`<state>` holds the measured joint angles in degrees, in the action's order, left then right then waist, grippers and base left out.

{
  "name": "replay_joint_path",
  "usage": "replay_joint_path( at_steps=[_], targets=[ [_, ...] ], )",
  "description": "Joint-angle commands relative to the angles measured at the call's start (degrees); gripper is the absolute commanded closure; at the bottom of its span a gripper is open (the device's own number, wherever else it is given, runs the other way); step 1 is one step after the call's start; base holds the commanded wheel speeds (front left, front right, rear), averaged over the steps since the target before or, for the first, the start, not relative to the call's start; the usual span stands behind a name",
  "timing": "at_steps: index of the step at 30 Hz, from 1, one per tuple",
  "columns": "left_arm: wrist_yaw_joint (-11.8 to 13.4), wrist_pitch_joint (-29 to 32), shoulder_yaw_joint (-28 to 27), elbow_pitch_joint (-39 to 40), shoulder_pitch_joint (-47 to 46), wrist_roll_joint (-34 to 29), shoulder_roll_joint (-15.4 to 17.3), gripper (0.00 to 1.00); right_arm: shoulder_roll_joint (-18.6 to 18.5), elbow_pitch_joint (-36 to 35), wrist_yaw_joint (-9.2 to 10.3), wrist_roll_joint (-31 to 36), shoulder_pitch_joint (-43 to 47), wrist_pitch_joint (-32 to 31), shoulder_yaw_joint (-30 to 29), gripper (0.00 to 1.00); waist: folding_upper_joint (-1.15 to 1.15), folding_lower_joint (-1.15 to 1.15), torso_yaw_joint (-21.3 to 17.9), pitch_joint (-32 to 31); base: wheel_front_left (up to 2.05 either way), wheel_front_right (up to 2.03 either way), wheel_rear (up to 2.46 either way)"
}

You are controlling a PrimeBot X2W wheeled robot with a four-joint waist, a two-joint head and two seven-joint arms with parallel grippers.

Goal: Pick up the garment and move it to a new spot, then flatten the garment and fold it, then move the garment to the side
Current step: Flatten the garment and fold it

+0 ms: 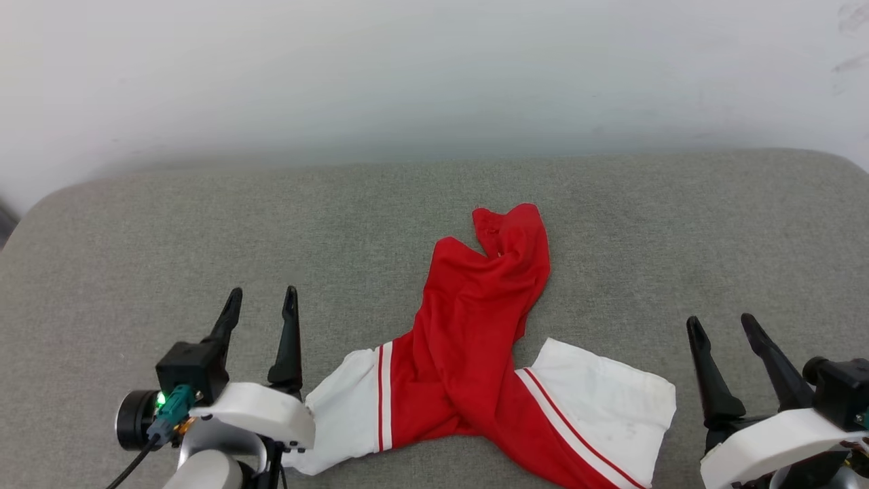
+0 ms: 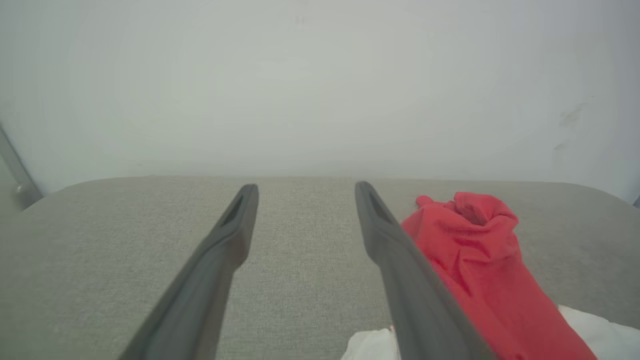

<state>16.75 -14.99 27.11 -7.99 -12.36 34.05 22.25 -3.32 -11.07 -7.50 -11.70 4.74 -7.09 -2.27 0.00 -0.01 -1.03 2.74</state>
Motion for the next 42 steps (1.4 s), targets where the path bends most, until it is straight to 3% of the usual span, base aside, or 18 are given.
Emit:
replay_joint_path(
  at_steps=[1,11,17,22,25,31,38,39,40,42],
  targets=[
    [0.59,-0.25,-0.49,1.4,2.06,0.03,0.68,0.0,-0.21,-0.44,0.01,0.12,0.95,-0.33,0.01,0.0,0.0,0.01,0.19,-0.42,0.0,0.0,0.0],
    [1.32,0.01,-1.8,4.95,6.24,1.6,2.23,0.0,-0.22,-0.12,0.02,-3.3,2.99,-4.6,-1.32,0.0,0.0,0.01,0.89,-0.52,0.0,0.0,0.0],
    [1.53,0.0,-2.24,6.31,4.66,1.31,1.82,0.0,-5.37,4.07,0.01,-9.91,0.33,-14.93,-5.07,0.0,0.0,0.01,1.91,2.15,0.0,0.0,0.0],
    [1.19,-0.07,-2.03,6.89,2.9,0.81,1.2,0.0,-11.89,8.76,0.01,-15.63,-3.76,-26.79,-2.88,0.0,0.0,0.01,3.02,5.54,0.0,0.0,0.0],
    [1.0,-0.12,-1.92,6.85,1.75,0.3,0.74,0.0,-13.96,10.53,0.01,-18.42,-5.54,-33.77,-0.92,0.0,0.0,0.01,3.98,7.6,0.0,0.0,0.0],
    [0.02,-0.22,-2.15,5.88,-0.3,-0.16,-0.66,0.0,-13.84,13.38,0.01,-20.59,-7.76,-42.56,1.73,0.0,0.0,0.01,5.32,10.38,0.0,0.0,0.0],
    [-0.73,-0.19,-1.61,4.14,-0.74,-0.22,-1.27,0.0,-12.96,18.77,0.01,-22.61,-9.05,-44.06,5.75,0.0,0.0,0.01,5.5,11.13,0.0,0.0,0.0],
    [-0.94,-0.11,-1.52,3.72,-0.67,-0.09,-1.27,0.0,-12.94,19.21,-0.01,-23.02,-9.04,-43.91,6.56,0.54,0.0,0.01,5.47,10.99,0.0,0.0,0.0],
    [-0.99,0.23,-1.39,3.23,-0.58,0.04,-1.14,0.0,-13.11,19.4,-0.07,-23.18,-9.3,-43.41,7.23,0.96,0.0,0.01,5.43,10.81,0.0,0.0,0.0],
    [-1.62,1.28,-1.11,2.28,-0.13,0.69,-0.55,0.0,-14.27,19.0,-0.07,-23.3,-10.27,-41.5,8.27,1.0,0.0,0.01,5.05,9.9,0.0,0.0,0.0]
  ],
)
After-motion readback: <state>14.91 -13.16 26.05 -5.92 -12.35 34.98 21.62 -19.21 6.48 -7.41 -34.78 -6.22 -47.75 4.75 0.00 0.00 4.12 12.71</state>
